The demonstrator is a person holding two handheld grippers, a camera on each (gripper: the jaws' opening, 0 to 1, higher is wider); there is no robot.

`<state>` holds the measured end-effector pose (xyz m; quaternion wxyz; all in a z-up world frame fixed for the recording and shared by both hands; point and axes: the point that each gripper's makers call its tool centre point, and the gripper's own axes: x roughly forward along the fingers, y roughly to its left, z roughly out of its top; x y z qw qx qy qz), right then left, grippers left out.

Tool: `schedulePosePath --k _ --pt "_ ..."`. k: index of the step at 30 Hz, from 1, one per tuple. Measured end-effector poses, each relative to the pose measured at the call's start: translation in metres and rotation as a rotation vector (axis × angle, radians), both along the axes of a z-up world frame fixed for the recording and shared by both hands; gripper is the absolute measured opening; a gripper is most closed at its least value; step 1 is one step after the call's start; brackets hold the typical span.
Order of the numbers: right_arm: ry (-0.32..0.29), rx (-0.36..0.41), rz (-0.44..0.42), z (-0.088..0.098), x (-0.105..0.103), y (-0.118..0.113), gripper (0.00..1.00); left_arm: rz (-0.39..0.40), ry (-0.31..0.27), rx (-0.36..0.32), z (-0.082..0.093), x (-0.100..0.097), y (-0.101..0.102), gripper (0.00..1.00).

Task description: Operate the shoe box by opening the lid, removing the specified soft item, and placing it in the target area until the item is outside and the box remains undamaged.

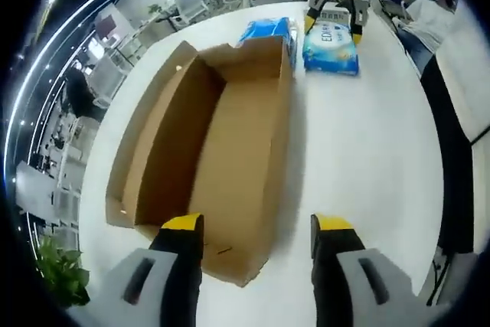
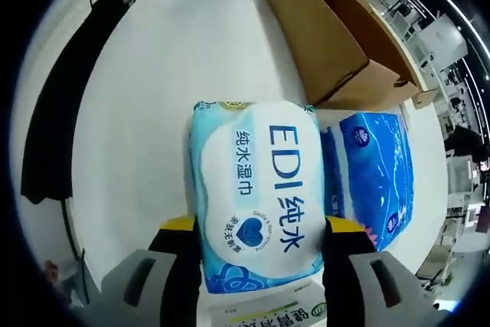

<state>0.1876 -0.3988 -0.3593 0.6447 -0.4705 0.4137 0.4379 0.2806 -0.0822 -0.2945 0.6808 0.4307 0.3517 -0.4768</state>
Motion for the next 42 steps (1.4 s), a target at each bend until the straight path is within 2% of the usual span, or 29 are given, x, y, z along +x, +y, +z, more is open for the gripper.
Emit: schedulePosePath --k 2,4,8,15,23,24,25,27,30,32,34,35,37,40,41,42 --pt "0.007 0.002 0.002 -0.001 0.0 0.0 0.62 0.035 0.075 -0.048 -0.002 -0.006 -0.004 0.62" --pt "0.015 0.022 0.011 -0.001 0.0 -0.001 0.63 0.038 0.043 -0.062 0.002 0.001 -0.003 0.6" --pt "0.027 0.057 0.017 -0.002 0.0 0.0 0.63 0.041 0.042 -0.072 0.005 0.004 -0.001 0.59" --pt "0.033 0.028 0.071 -0.002 0.0 -0.005 0.63 -0.036 0.041 -0.017 -0.007 -0.004 0.003 0.53" --pt "0.025 -0.013 0.061 -0.003 -0.002 -0.009 0.65 0.01 0.059 -0.043 -0.008 0.006 0.004 0.5" --pt "0.018 -0.013 0.052 -0.002 -0.002 -0.008 0.66 0.011 0.062 -0.046 -0.008 0.006 0.005 0.5" --pt "0.006 0.025 0.018 0.001 -0.002 -0.004 0.67 0.013 0.063 -0.048 -0.009 0.007 0.006 0.5" --pt "0.028 0.1 -0.025 0.008 -0.006 0.006 0.7 0.018 0.068 -0.043 -0.01 0.007 0.007 0.5" --pt "-0.01 0.094 0.017 0.02 -0.009 0.009 0.66 0.014 0.081 -0.044 -0.013 0.006 0.007 0.5" --pt "-0.02 0.103 0.008 0.023 -0.012 0.013 0.66 0.029 0.086 -0.027 -0.016 0.008 0.009 0.49" --pt "-0.025 0.121 -0.018 0.027 -0.014 0.019 0.66 0.042 0.112 -0.057 -0.018 0.007 0.007 0.45" --pt "-0.021 0.119 -0.037 0.028 -0.016 0.019 0.65 0.051 0.115 -0.055 -0.019 0.008 0.008 0.45" --pt "-0.054 0.148 -0.105 0.035 -0.014 0.023 0.65 0.046 0.132 -0.059 -0.019 0.006 0.007 0.47" --pt "-0.04 0.215 -0.168 0.041 -0.019 0.034 0.69 0.025 0.136 -0.046 -0.022 0.005 0.009 0.45" --pt "-0.042 0.216 -0.184 0.042 -0.02 0.035 0.71 0.031 0.149 -0.035 -0.025 0.003 0.012 0.44" --pt "-0.042 0.223 -0.217 0.042 -0.021 0.036 0.72 0.026 0.134 -0.025 -0.027 0.005 0.014 0.45"
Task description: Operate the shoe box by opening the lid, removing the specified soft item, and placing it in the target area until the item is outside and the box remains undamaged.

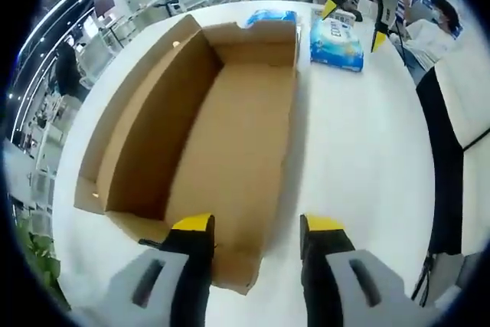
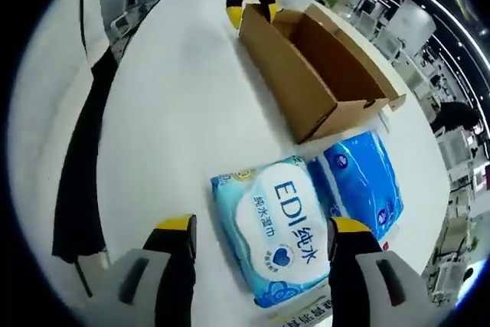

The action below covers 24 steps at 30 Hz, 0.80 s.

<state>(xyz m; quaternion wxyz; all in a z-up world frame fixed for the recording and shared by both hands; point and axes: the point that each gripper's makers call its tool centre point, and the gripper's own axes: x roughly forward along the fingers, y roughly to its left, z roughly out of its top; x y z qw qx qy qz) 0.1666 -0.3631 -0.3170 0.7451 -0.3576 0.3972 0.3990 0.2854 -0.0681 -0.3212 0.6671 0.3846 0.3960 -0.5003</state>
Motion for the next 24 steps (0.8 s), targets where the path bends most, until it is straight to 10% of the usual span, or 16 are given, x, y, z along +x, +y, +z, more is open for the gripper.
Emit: schedulePosePath --k 12,24 --pt "-0.161 0.292 -0.295 0.051 0.005 0.02 0.77 -0.046 -0.017 0.029 -0.012 -0.002 0.006 0.21" --pt "-0.138 0.505 -0.593 0.079 0.002 0.013 0.77 -0.156 -0.042 0.037 -0.019 -0.009 0.006 0.07"
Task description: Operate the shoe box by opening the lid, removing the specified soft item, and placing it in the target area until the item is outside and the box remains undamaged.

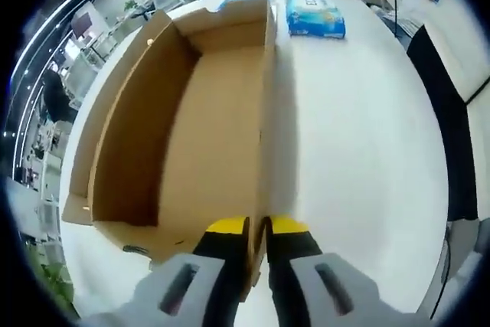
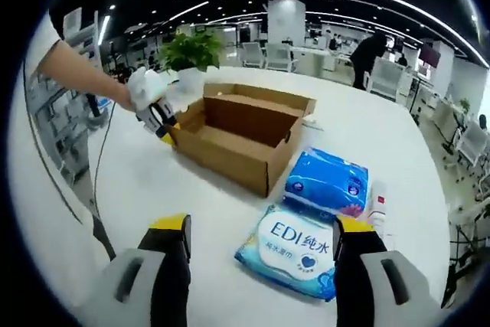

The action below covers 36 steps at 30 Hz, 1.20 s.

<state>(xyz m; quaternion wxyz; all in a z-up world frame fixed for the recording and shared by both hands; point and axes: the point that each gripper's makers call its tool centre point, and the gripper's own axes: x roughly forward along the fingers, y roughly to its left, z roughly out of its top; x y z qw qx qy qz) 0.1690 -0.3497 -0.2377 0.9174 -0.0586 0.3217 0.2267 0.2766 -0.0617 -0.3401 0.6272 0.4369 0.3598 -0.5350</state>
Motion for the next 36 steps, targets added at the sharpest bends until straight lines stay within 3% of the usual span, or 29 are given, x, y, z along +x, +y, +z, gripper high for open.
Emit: schedulePosePath --k 4,7,9,13,16,22,25,28,30,33,35,36 --pt "0.018 0.0 -0.009 -0.003 -0.002 0.002 0.78 0.0 -0.003 0.002 -0.001 0.0 -0.001 0.07" --pt "0.015 -0.016 -0.021 -0.003 0.0 0.004 0.8 -0.066 -0.011 0.018 -0.002 -0.002 0.0 0.06" --pt "0.01 -0.021 -0.024 -0.001 0.0 0.007 0.81 -0.036 0.012 0.019 -0.001 -0.001 0.0 0.05" --pt "0.004 0.007 -0.026 0.003 0.001 0.014 0.82 -0.053 0.009 0.017 -0.003 -0.002 0.0 0.04" --pt "-0.056 0.02 -0.031 0.014 0.007 0.017 0.73 -0.074 -0.029 0.002 -0.002 -0.002 0.0 0.04" --pt "-0.002 0.059 -0.052 0.016 0.005 0.019 0.54 -0.087 0.004 -0.036 0.001 -0.001 -0.001 0.04" --pt "0.0 0.021 -0.048 0.015 0.005 0.016 0.52 -0.073 0.02 -0.027 -0.001 -0.002 -0.002 0.03" --pt "-0.016 0.024 -0.056 0.029 0.007 0.011 0.52 -0.077 0.055 -0.018 -0.001 -0.003 -0.001 0.01" --pt "-0.063 0.02 -0.068 0.046 0.013 0.004 0.49 -0.104 0.067 -0.022 0.0 -0.003 -0.001 0.01" --pt "-0.065 0.021 -0.078 0.059 0.017 -0.004 0.35 -0.12 0.076 -0.013 0.0 -0.006 0.0 0.0" --pt "-0.031 -0.008 -0.166 0.062 0.019 -0.021 0.2 -0.14 0.076 -0.009 -0.001 -0.007 0.0 0.0" --pt "-0.04 0.076 -0.215 0.071 0.024 -0.023 0.19 -0.133 0.075 -0.012 0.0 -0.007 0.0 0.0"
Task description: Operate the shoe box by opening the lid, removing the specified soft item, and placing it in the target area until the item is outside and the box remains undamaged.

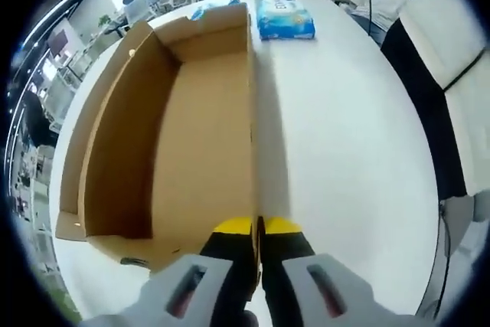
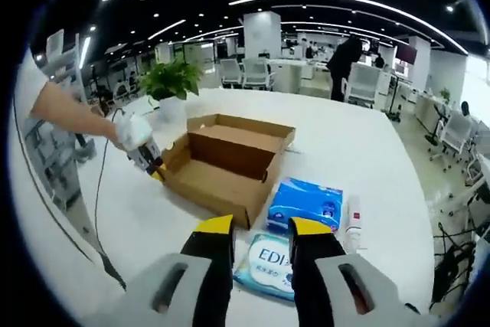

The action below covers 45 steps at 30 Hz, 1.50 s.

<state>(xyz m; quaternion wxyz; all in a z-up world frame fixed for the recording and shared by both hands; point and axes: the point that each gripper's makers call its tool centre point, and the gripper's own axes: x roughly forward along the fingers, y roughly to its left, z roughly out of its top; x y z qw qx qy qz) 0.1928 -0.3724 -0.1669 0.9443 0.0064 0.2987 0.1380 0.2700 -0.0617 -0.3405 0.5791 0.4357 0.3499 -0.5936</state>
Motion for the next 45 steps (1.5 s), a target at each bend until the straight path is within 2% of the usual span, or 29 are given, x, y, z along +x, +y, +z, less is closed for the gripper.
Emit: schedulePosePath --k 1,3,5,7,8,9,10,12,14,16,17,19,21,22,24,26,29,32,34,35,36,37,39,42,45 --pt "-0.009 0.062 -0.03 0.006 0.002 -0.001 0.21 0.067 0.019 -0.001 0.0 0.0 0.0 0.0" --pt "-0.025 0.155 -0.077 0.016 0.004 -0.007 0.28 0.061 0.021 0.024 -0.001 0.002 -0.001 0.0" --pt "0.01 0.155 -0.099 0.015 0.003 -0.014 0.31 0.054 0.024 0.025 -0.002 0.001 0.0 0.0" --pt "0.017 0.138 -0.108 0.018 0.006 -0.019 0.36 0.043 0.021 0.021 -0.001 0.0 0.0 0.0" --pt "-0.037 0.114 -0.13 0.028 0.012 -0.025 0.36 0.054 0.019 0.027 -0.002 0.0 0.0 0.0" --pt "-0.122 0.081 -0.135 0.043 0.02 -0.028 0.36 0.056 0.017 0.027 -0.002 0.0 0.001 0.0" --pt "-0.166 0.057 -0.15 0.056 0.025 -0.03 0.37 0.056 0.015 0.024 -0.002 0.0 0.001 0.0" --pt "-0.134 0.076 -0.136 0.063 0.026 -0.022 0.38 0.042 -0.004 0.017 -0.002 -0.002 0.001 0.0" --pt "-0.114 0.053 -0.087 0.073 0.031 -0.012 0.39 0.06 -0.005 0.02 -0.002 0.0 0.0 0.0" --pt "-0.098 -0.038 0.02 0.083 0.033 -0.002 0.39 0.059 -0.011 0.022 -0.002 -0.001 0.0 0.0" --pt "-0.08 -0.095 0.046 0.088 0.033 0.002 0.4 0.059 -0.012 0.022 -0.002 -0.001 0.0 0.0" --pt "-0.05 -0.137 0.069 0.094 0.037 0.005 0.39 0.07 -0.007 0.028 -0.003 -0.001 0.0 0.0" --pt "0.018 -0.169 0.082 0.092 0.034 0.003 0.35 0.074 -0.003 0.035 -0.003 -0.001 0.0 0.0" --pt "0.002 -0.256 0.112 0.097 0.034 -0.001 0.31 0.072 -0.005 0.036 -0.003 -0.001 0.0 0.0" --pt "-0.087 -0.422 0.175 0.106 0.04 -0.007 0.26 0.072 0.013 0.033 -0.002 0.001 0.001 0.0" --pt "-0.09 -0.493 0.175 0.107 0.039 -0.009 0.26 0.08 0.033 0.045 -0.002 0.0 0.0 0.0" --pt "-0.07 -0.438 0.202 0.104 0.04 0.008 0.28 0.067 0.024 0.04 -0.003 -0.001 0.001 0.0" --pt "-0.045 -0.36 0.18 0.097 0.047 0.021 0.34 0.059 0.01 0.034 -0.003 -0.001 0.001 0.0" --pt "-0.036 -0.254 0.173 0.087 0.054 0.031 0.41 0.053 0.007 0.034 -0.003 0.0 0.0 0.0" --pt "0.002 -0.232 0.151 0.08 0.053 0.03 0.46 0.057 0.012 0.034 -0.003 0.0 0.0 0.0" --pt "0.07 -0.202 0.132 0.069 0.05 0.03 0.49 0.061 0.015 0.036 -0.002 0.0 0.0 0.0" --pt "0.084 -0.191 0.134 0.065 0.05 0.031 0.5 0.065 0.014 0.036 -0.002 0.0 0.0 0.0" --pt "0.068 -0.156 0.098 0.065 0.055 0.032 0.5 0.066 0.012 0.038 -0.002 -0.001 0.0 0.0" --pt "0.034 -0.133 0.041 0.067 0.064 0.03 0.64 0.063 0.007 0.034 -0.002 -0.001 0.0 0.0" --pt "0.028 -0.107 0.049 0.07 0.065 0.036 0.58 0.064 0.007 0.034 -0.003 0.0 0.001 0.0"
